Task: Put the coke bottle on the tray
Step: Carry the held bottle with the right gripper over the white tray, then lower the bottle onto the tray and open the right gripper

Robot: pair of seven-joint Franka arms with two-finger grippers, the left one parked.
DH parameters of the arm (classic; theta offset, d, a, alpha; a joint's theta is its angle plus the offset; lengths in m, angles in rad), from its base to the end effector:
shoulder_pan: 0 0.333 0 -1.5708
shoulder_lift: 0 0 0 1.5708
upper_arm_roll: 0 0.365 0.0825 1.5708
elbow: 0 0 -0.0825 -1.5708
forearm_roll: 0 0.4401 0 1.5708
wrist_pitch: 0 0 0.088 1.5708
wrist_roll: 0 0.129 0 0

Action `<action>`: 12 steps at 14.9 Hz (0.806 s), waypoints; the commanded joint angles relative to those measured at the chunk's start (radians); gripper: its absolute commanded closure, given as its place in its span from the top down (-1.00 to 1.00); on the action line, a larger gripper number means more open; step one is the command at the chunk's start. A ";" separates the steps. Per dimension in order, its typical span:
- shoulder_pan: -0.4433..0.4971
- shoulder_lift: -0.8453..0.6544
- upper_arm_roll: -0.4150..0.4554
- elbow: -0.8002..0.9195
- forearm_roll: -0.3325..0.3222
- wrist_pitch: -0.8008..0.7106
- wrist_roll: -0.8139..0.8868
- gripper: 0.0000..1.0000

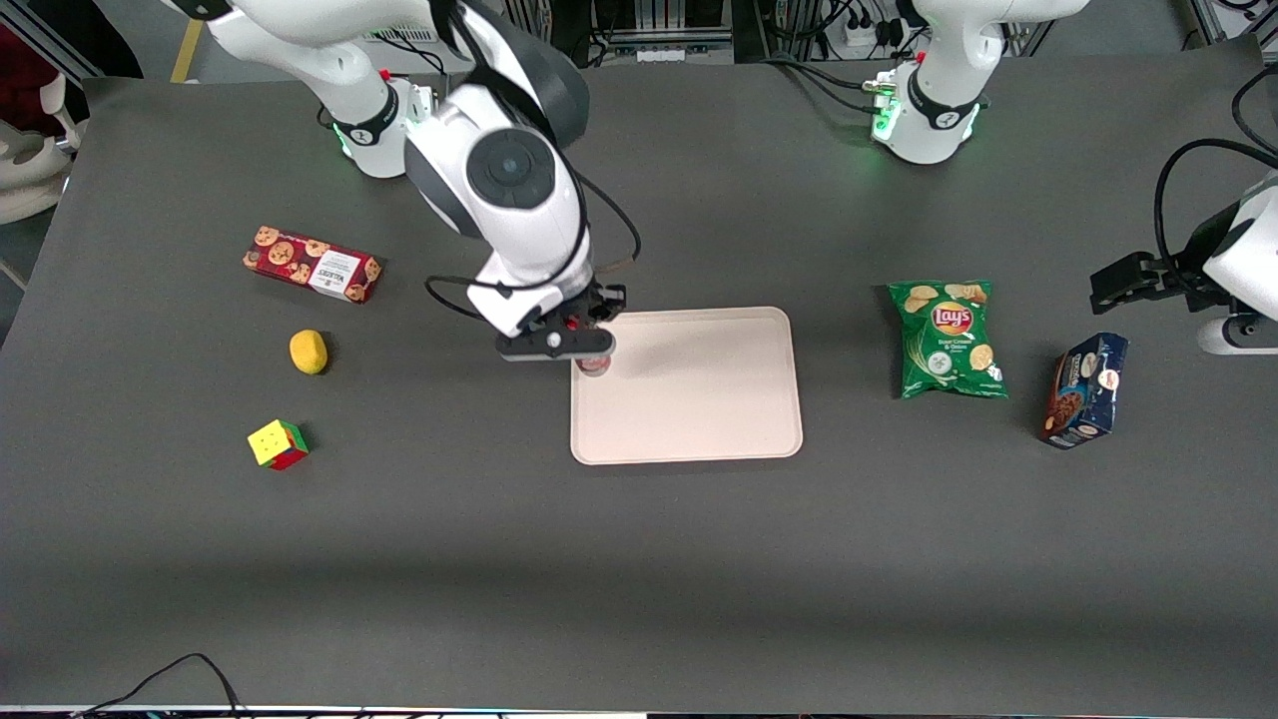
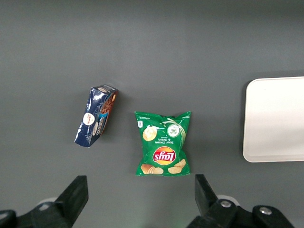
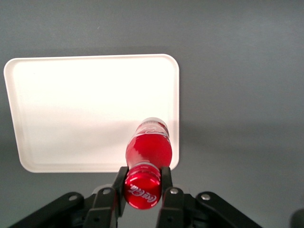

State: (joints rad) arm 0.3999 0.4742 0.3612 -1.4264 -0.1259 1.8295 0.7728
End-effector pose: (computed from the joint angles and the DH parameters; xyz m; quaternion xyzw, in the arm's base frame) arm 0.5889 0.4805 0.4381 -0.9996 0.0051 0.0292 0.0009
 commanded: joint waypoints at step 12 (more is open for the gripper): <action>-0.004 0.075 0.005 -0.101 -0.063 0.208 0.034 -1.00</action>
State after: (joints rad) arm 0.4005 0.5577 0.3615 -1.5122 -0.1598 2.0098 0.7750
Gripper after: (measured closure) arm 0.683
